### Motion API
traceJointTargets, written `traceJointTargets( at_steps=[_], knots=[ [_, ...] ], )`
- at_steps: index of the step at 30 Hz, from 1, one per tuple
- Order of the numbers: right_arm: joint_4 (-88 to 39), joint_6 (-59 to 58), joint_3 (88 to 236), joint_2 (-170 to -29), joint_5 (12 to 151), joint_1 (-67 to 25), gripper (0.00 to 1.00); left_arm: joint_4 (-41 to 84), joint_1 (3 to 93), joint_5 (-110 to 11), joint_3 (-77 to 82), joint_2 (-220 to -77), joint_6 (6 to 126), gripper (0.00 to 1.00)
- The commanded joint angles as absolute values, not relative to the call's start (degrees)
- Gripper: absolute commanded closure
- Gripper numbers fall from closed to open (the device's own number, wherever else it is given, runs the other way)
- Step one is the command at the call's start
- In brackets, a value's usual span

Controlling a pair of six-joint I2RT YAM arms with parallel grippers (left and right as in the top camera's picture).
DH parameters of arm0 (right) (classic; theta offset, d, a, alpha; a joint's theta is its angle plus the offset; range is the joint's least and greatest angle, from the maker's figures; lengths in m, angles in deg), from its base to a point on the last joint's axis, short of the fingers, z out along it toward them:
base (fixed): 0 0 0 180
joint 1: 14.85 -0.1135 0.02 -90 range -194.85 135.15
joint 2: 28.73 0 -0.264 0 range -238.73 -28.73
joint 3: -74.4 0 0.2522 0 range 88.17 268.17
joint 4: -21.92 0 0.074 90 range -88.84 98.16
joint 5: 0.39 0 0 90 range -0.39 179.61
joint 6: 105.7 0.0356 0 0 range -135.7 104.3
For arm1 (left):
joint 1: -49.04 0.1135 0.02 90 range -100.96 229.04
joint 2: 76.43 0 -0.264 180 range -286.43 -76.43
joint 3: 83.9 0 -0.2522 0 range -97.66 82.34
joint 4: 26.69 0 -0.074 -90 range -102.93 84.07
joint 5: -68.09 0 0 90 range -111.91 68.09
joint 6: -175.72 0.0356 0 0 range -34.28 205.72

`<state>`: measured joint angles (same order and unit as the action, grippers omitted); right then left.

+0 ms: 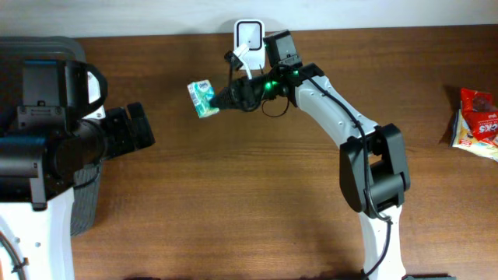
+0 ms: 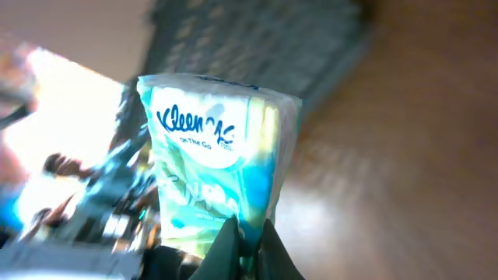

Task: Scan the item barcode
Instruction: 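Lift the green tissue pack to the scanner with the right gripper, then hold the green tissue pack in front of the scanner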

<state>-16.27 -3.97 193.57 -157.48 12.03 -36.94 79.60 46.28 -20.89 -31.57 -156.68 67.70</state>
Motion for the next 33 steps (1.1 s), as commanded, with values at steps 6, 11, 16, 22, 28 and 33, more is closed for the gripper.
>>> traceJointTargets(
  at_steps=[6,11,16,22,28,33],
  knots=[
    [-16.5,-0.3,193.6,-156.3,23.0,-37.3,0.96,79.6,46.5,-21.1,-31.9,-156.6,67.7,0.01],
    [-23.4,5.8,196.6,-155.4,70.2,-37.3,0.96,79.6,46.5,-21.1,-31.9,-156.6,67.7,0.01],
    [-27.5,5.5,201.9,-155.4,110.3,-37.3,0.96,79.6,46.5,-21.1,-31.9,-156.6,67.7,0.01],
    [-9.0,-19.1,202.0,-156.9,118.6,-37.3,0.96,79.6,46.5,-21.1,-31.9,-156.6,67.7,0.01],
    [4.3,-46.9,202.0,-163.2,118.3,-37.3,0.96,79.6,46.5,-21.1,-31.9,-156.6,67.7,0.01],
    [5.5,-54.5,202.0,-166.6,115.4,-38.7,0.96,79.6,46.5,-21.1,-31.9,-156.6,67.7,0.01]
  ],
)
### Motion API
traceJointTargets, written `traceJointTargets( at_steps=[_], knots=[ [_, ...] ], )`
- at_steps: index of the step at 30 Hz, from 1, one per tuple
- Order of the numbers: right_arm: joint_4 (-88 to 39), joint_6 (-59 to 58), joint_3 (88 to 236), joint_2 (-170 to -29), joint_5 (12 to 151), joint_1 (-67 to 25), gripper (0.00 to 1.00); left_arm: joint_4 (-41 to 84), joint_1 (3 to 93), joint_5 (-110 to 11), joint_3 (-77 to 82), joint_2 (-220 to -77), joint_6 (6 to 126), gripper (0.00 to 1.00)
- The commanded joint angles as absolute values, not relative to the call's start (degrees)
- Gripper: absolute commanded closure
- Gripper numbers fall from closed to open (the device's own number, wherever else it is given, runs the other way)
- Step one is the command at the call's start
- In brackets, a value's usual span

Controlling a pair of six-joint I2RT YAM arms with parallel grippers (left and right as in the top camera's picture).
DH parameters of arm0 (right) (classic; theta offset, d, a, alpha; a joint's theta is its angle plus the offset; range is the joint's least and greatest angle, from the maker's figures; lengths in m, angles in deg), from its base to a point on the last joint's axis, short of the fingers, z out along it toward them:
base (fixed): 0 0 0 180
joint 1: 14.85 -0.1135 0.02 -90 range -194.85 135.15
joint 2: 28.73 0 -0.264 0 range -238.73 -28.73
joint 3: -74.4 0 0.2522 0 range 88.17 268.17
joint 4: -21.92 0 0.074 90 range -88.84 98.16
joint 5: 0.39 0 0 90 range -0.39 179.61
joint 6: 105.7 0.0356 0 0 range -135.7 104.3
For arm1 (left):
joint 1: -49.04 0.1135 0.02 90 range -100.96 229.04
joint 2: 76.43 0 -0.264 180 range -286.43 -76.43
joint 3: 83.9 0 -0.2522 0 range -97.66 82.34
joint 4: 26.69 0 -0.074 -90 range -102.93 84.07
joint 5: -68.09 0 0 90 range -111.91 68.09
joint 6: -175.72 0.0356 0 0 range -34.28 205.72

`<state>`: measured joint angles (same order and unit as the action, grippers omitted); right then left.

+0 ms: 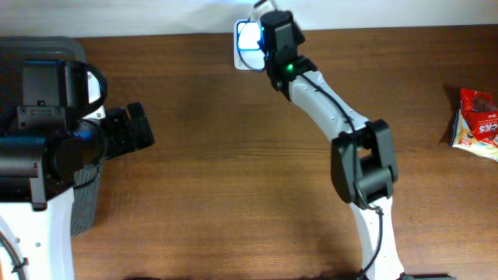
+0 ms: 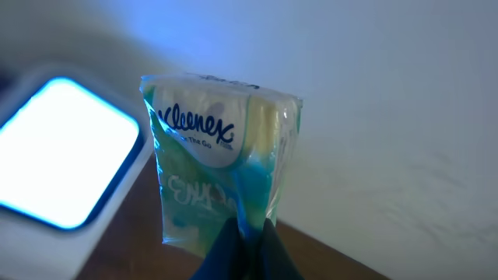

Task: Scan the item barcode
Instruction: 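Hold the green tissue pack in front of the scanner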

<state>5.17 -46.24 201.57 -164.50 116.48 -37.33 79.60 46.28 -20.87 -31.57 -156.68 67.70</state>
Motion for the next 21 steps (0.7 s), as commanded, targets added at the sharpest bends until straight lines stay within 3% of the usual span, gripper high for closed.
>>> traceJointTargets(
  at_steps=[1,7,13,17,21],
  knots=[
    [6.2,-54.5,202.0,-166.7,115.2,-39.1,0.96,79.6,46.5,-21.1,-31.9,-156.6,67.7,0.01],
    [9.3,-54.4,202.0,-166.7,114.6,-41.0,0.96,79.6,46.5,-21.1,-31.9,-156.6,67.7,0.01],
    [10.6,-52.6,202.2,-166.5,122.8,-41.6,0.96,79.6,46.5,-21.1,-31.9,-156.6,67.7,0.01],
    [7.5,-40.3,202.3,-163.6,130.6,-40.0,0.96,79.6,46.5,-21.1,-31.9,-156.6,67.7,0.01],
    [-9.6,-22.3,202.4,-154.9,126.7,-34.4,0.96,79.6,46.5,-21.1,-31.9,-156.6,67.7,0.01]
  ],
)
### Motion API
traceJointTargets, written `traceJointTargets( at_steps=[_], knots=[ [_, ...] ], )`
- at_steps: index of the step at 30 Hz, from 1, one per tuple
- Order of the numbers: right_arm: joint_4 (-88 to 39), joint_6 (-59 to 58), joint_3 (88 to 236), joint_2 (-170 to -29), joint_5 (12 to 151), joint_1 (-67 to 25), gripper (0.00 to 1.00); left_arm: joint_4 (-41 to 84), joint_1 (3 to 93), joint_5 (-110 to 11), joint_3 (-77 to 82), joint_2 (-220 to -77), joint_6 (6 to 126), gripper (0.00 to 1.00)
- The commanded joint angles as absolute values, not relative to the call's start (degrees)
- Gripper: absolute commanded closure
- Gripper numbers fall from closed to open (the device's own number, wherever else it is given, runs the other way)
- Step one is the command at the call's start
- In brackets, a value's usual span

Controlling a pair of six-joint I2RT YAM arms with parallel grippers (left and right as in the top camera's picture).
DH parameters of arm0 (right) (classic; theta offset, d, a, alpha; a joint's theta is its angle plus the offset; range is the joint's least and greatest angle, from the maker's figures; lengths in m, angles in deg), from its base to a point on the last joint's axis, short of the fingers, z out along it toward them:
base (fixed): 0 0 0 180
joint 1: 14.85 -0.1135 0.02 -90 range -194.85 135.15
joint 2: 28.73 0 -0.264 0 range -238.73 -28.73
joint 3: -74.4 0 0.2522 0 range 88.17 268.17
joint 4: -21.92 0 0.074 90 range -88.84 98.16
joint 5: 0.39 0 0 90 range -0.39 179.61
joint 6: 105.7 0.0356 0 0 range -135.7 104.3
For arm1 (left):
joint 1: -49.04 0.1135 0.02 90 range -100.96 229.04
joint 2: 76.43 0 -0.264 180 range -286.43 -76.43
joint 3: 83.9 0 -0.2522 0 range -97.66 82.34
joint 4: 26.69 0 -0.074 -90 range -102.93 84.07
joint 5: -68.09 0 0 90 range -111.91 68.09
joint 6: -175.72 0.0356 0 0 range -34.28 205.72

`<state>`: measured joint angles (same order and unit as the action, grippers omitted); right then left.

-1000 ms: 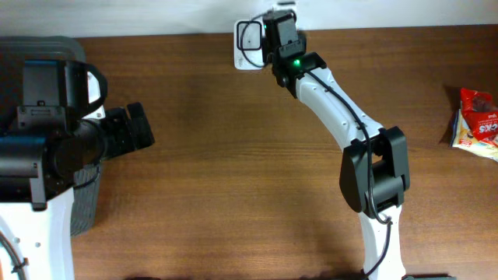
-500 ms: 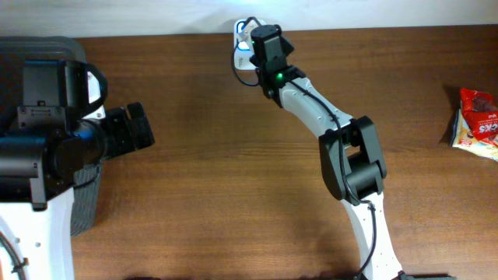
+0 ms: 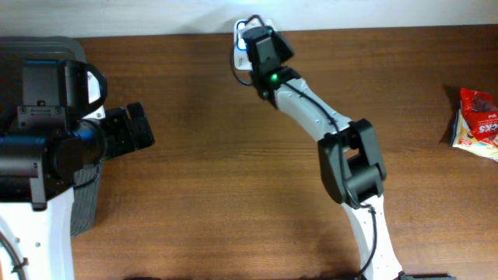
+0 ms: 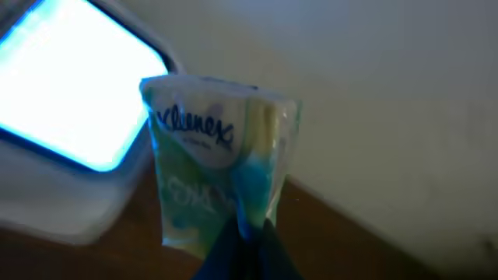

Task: Scan the item barcode
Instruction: 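Hold the green tissue pack in front of the scanner, then carry the green pack right and drop it beside the bag pile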

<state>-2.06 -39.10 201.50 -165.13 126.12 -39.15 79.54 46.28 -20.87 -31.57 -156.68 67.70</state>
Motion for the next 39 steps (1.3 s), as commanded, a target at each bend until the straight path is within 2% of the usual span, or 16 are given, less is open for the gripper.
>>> traceJointTargets(
  at_steps=[1,5,9,14,22,24,25,31,34,36,39],
  knots=[
    [-12.4,-19.6,202.4,-153.4,126.4,-32.9,0.96,79.6,46.5,-21.1,-31.9,-156.6,67.7,0.01],
    [-25.8,-7.5,202.4,-147.3,124.6,-24.8,0.96,79.6,46.5,-21.1,-31.9,-156.6,67.7,0.01],
    [-40.6,0.2,202.4,-144.6,117.3,-12.4,0.96,79.6,46.5,-21.1,-31.9,-156.6,67.7,0.01],
    [-54.8,2.0,202.3,-145.4,111.9,3.3,0.96,79.6,46.5,-21.1,-31.9,-156.6,67.7,0.01],
    [-60.6,5.8,201.4,-147.3,105.4,19.2,0.96,79.6,46.5,-21.1,-31.9,-156.6,67.7,0.01],
    [-60.2,5.9,201.4,-147.3,104.8,21.4,0.95,79.6,46.5,-21.1,-31.9,-156.6,67.7,0.01],
    [-59.9,5.8,201.4,-147.3,104.3,22.1,0.91,79.6,46.5,-21.1,-31.9,-156.6,67.7,0.01],
    [-55.8,5.8,200.1,-147.4,101.8,23.8,0.91,79.6,46.5,-21.1,-31.9,-156.6,67.7,0.01],
    [-53.3,5.8,198.4,-147.4,101.9,23.8,0.78,79.6,46.5,-21.1,-31.9,-156.6,67.7,0.01],
    [-53.1,5.8,198.1,-147.4,102.2,23.8,0.65,79.6,46.5,-21.1,-31.9,-156.6,67.7,0.01],
    [-54.2,5.8,198.2,-147.0,101.4,23.8,0.59,79.6,46.5,-21.1,-31.9,-156.6,67.7,0.01]
  ],
)
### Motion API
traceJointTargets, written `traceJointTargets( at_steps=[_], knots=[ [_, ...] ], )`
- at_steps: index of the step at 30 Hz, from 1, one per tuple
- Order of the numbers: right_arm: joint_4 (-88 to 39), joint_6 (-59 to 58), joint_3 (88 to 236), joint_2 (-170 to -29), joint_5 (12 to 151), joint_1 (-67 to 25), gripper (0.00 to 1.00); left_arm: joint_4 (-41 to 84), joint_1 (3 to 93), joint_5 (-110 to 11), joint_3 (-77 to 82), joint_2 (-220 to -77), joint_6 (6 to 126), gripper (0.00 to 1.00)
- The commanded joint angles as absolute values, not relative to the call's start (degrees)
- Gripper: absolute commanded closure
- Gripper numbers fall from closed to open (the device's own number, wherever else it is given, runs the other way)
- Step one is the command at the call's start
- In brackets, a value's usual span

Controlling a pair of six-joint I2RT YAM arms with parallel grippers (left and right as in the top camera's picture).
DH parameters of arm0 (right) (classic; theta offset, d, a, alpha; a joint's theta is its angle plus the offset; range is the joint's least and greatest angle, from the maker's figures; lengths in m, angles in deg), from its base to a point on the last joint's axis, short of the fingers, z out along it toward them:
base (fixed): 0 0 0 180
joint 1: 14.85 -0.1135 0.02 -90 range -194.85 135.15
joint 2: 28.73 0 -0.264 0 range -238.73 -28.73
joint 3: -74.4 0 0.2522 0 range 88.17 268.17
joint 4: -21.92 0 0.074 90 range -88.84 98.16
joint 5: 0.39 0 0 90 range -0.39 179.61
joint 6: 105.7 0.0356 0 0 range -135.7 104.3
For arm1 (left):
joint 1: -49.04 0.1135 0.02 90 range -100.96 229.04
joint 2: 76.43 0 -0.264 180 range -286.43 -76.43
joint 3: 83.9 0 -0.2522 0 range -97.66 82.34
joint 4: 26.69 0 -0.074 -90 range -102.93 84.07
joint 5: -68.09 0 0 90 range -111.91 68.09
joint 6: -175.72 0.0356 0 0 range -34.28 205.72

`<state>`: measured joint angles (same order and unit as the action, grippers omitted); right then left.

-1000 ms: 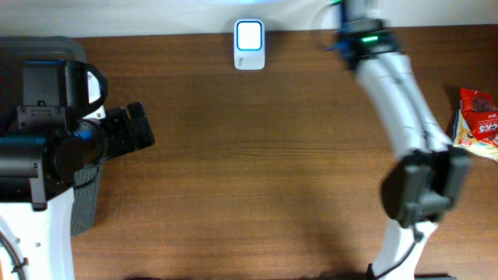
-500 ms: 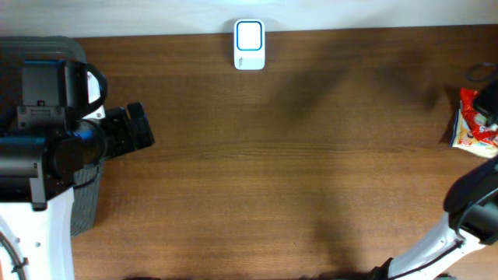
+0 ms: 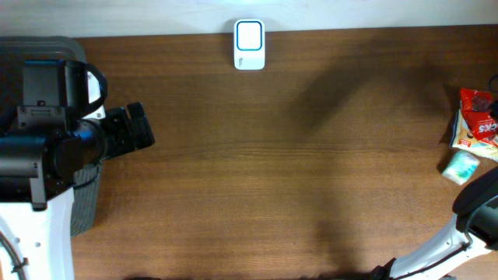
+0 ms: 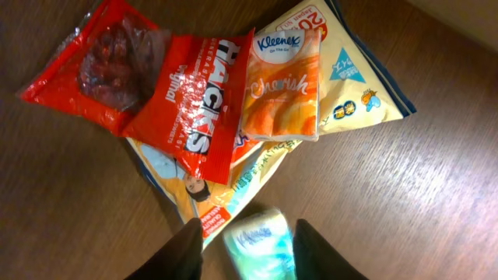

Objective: Scan the item barcode

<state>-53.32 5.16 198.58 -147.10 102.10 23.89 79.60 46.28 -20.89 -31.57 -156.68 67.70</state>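
Observation:
The green Kleenex tissue pack (image 4: 261, 245) (image 3: 461, 166) lies blurred on the wood at the right end of the table, between the spread fingers of my right gripper (image 4: 253, 253), which is open and does not grip it. The white barcode scanner (image 3: 249, 35) stands at the table's far edge in the middle, with nothing in front of it. Only a piece of my right arm (image 3: 476, 208) shows overhead, at the lower right corner. My left gripper (image 3: 140, 128) hovers at the left side, far from the pack; its jaw gap does not show.
A heap of other goods lies just beyond the pack: a red Hacks bag (image 4: 167, 93) (image 3: 476, 109), an orange Kleenex pack (image 4: 284, 85) and a flat yellow-and-white packet (image 4: 358, 78). A dark bin (image 3: 82, 206) sits at the left edge under my left arm.
My right gripper was shut on the tissue pack at the scanner. Now it is at the right end of the table, open, with the pack loose between its fingers beside the heap.
My right gripper held the tissue pack left of the scanner, then in front of its lit window at two moments. Now the pack is released at the right end by the other goods. My left arm has stayed still throughout.

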Motion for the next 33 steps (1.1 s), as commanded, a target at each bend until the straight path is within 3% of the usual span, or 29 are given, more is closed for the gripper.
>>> traceJointTargets(
  at_steps=[1,15,16,17,27,33],
  knots=[
    [-54.9,5.8,198.2,-146.7,100.0,23.8,0.58,79.6,46.5,-21.1,-31.9,-156.6,67.7,0.01],
    [-71.6,4.8,198.2,-127.1,75.3,23.0,0.55,79.6,46.5,-21.1,-31.9,-156.6,67.7,0.01],
    [-73.9,2.5,198.2,-124.0,75.0,21.6,0.4,79.6,46.5,-21.1,-31.9,-156.6,67.7,0.01],
    [-74.8,1.0,198.2,-122.4,75.0,20.6,0.0,79.6,46.5,-21.1,-31.9,-156.6,67.7,0.01],
    [-71.6,-1.9,179.1,-93.4,80.8,2.9,0.01,79.6,46.5,-21.1,-31.9,-156.6,67.7,0.01],
    [-69.2,-1.7,164.2,-75.5,80.2,-1.6,0.01,79.6,46.5,-21.1,-31.9,-156.6,67.7,0.01]
  ],
)
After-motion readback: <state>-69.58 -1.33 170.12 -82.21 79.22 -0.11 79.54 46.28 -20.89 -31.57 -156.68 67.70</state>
